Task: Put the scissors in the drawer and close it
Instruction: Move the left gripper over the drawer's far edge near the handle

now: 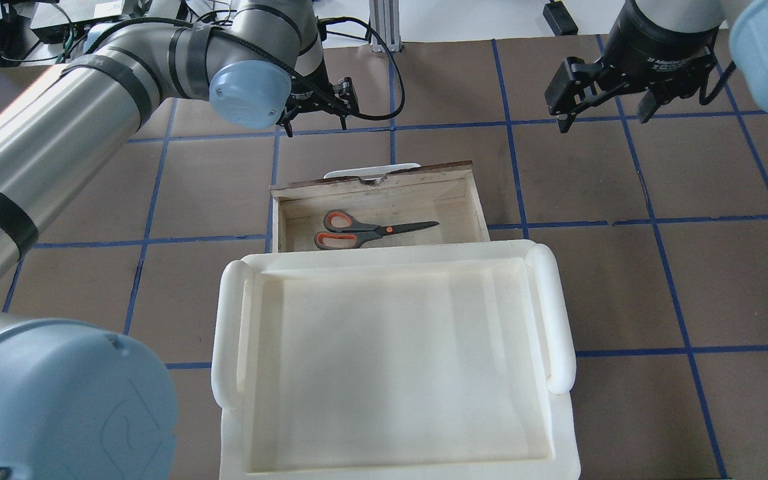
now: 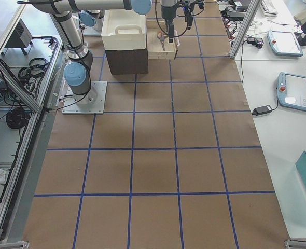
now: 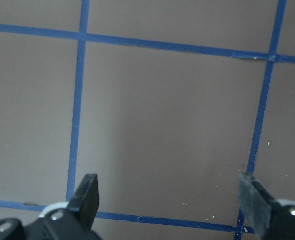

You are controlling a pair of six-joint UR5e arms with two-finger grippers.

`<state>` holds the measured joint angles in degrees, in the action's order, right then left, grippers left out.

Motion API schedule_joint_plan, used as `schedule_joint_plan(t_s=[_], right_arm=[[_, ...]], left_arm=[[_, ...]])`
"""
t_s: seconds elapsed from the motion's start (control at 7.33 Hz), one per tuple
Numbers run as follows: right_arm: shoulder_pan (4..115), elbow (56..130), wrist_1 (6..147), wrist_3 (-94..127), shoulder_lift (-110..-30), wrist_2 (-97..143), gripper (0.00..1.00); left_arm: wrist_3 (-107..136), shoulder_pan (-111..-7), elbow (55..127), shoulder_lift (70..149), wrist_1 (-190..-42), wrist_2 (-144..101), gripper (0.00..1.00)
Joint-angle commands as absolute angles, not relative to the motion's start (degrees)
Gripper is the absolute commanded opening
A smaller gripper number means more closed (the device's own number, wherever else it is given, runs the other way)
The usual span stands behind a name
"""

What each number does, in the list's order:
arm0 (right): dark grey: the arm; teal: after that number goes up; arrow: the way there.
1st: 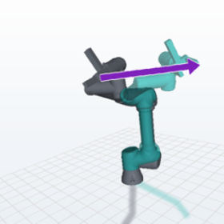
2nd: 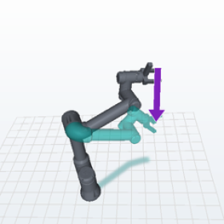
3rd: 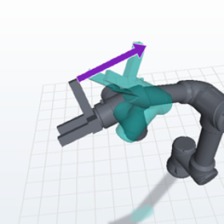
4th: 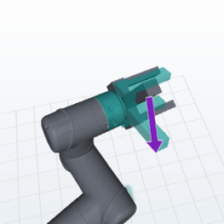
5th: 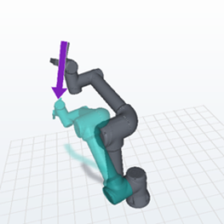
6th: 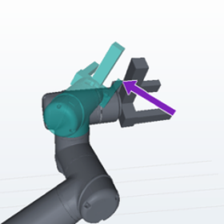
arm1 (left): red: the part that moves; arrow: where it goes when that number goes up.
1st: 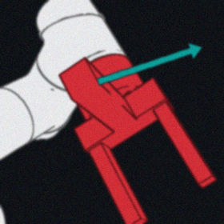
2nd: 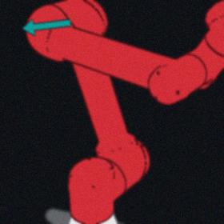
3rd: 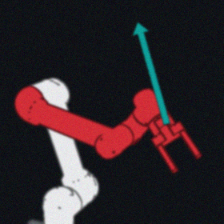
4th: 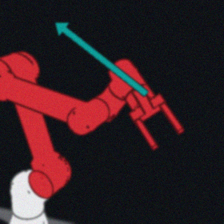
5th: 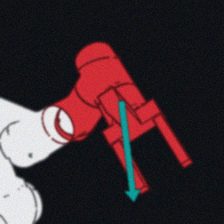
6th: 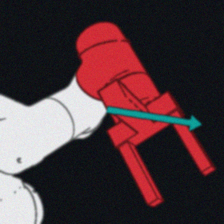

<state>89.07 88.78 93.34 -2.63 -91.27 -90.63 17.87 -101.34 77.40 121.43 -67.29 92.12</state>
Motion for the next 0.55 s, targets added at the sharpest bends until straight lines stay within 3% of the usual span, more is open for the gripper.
schedule_joint_plan(t_s=[0.0,0.41], right_arm=[[88.86,88.86,93.69,2.99,-91.41,-91.31,1.0],[88.86,89.29,93.43,2.64,-91.93,-91.32,1.0]], left_arm=[[18.11,-102.82,76.91,124.36,-68.89,92.02,1.0],[18.19,-103.27,76.73,124.1,-73.74,90.18,1.0]])
